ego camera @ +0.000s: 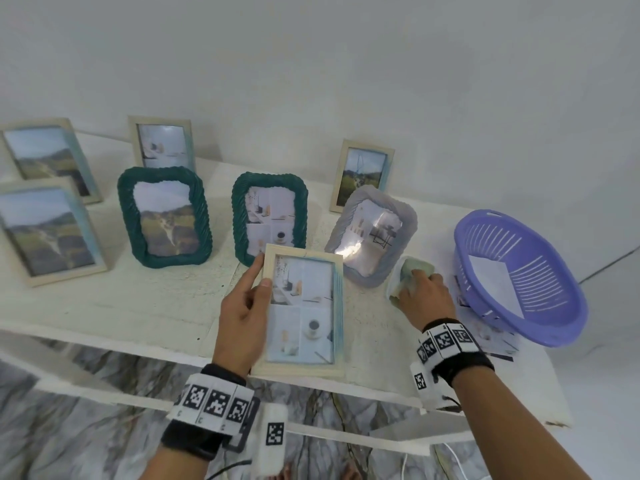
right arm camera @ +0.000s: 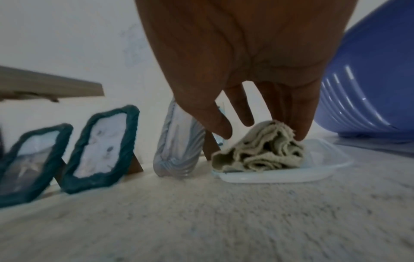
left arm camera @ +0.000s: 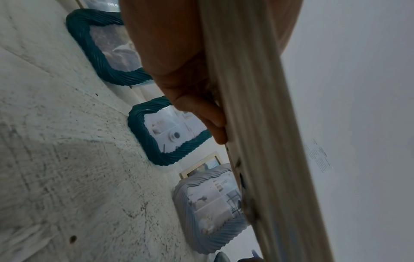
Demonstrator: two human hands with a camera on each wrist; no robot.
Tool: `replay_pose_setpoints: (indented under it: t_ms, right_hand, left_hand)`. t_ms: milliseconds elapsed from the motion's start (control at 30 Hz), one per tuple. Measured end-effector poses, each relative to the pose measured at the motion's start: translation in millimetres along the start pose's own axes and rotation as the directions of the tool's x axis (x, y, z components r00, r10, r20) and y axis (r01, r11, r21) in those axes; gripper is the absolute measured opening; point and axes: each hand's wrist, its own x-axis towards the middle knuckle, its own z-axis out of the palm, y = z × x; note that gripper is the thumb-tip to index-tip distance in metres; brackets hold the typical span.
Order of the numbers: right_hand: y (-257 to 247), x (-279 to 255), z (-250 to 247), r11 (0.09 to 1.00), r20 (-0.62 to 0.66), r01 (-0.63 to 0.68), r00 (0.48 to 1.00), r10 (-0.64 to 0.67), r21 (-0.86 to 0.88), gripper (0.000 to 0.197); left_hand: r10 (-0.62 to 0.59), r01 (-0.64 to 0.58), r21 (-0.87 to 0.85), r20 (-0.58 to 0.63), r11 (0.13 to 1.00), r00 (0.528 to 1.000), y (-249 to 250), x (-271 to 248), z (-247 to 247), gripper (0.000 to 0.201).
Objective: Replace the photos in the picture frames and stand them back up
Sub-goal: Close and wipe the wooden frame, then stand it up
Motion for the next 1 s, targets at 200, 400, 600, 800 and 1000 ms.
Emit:
replay_pose_setpoints:
  t_ms: [200,400,600,800,1000]
  right_hand:
    - [-24.5,-63.5,-11.0,0.871,-0.18,0.176,0.978,-0.103,0.459,0.022]
    - [-73.7,-127.1,-11.1,0.047,0.296,-0.296,0.912,-0.285,0.954,0.039]
    - [-81.8,-137.1,-15.2,0.098,0.057,-0.035,0.971,-0.231,0.995,0.031]
    - [-86.1,-139.5,-14.7,0.372,-0.135,0.295,0.907,-0.4,0.88,0.021]
    - [-74.0,-125.1,-21.9,0.557,-0.14,0.327,0.926,-0.351,0.764,0.029]
  left_hand:
    - [-0.073,0.075,-0.073,0.021,0.995,0.997,1.6,3.1,1.7,0.033]
    - [-0.112,0.115,-0.087,0.037,0.99,0.993,3.5,1.9,10.8,0.02]
    - [-0.194,0.148,0.159,0.332,0.976,0.923,-5.3,-3.4,13.2,0.096]
    - [-0.27,0.325,-0.026,0.494,0.946,0.826,3.3,-4.5,25.9,0.109]
    - [-0.285,0.372,-0.077,0.507,0.925,0.813,12.8,-4.3,28.3,0.101]
